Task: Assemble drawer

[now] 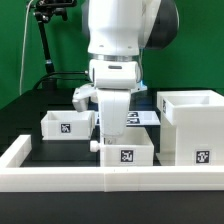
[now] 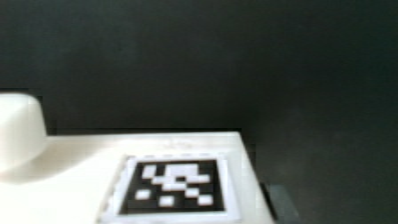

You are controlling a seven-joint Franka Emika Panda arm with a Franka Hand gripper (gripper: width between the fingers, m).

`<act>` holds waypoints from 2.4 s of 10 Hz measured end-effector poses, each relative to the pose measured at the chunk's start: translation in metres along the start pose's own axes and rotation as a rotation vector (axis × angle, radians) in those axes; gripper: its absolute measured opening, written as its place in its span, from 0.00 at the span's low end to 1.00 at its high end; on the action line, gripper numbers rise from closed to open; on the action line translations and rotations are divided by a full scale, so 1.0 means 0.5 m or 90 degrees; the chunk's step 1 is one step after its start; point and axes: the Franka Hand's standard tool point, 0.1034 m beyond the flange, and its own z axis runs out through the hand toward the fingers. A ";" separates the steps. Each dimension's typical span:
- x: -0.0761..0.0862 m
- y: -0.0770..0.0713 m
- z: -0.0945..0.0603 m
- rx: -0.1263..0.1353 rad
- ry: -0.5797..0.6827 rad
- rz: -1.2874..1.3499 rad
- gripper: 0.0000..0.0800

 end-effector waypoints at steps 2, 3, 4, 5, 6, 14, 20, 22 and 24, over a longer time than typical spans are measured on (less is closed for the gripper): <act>-0.001 -0.001 0.001 0.001 0.000 0.001 0.05; -0.002 -0.002 0.002 0.001 0.000 0.001 0.05; -0.002 -0.002 0.003 0.002 0.000 0.001 0.05; -0.002 -0.003 0.003 0.002 0.000 0.002 0.05; 0.000 -0.003 0.004 0.003 0.001 0.001 0.05; 0.063 0.036 -0.007 0.011 0.009 0.019 0.05; 0.064 0.031 0.000 0.015 0.010 0.018 0.05; 0.065 0.028 0.006 0.019 0.011 0.018 0.05; 0.062 0.028 0.008 0.015 0.012 0.017 0.05</act>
Offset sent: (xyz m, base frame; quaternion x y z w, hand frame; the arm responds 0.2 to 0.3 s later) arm 0.0000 0.0000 0.0000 0.0000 0.0000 0.0000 1.0000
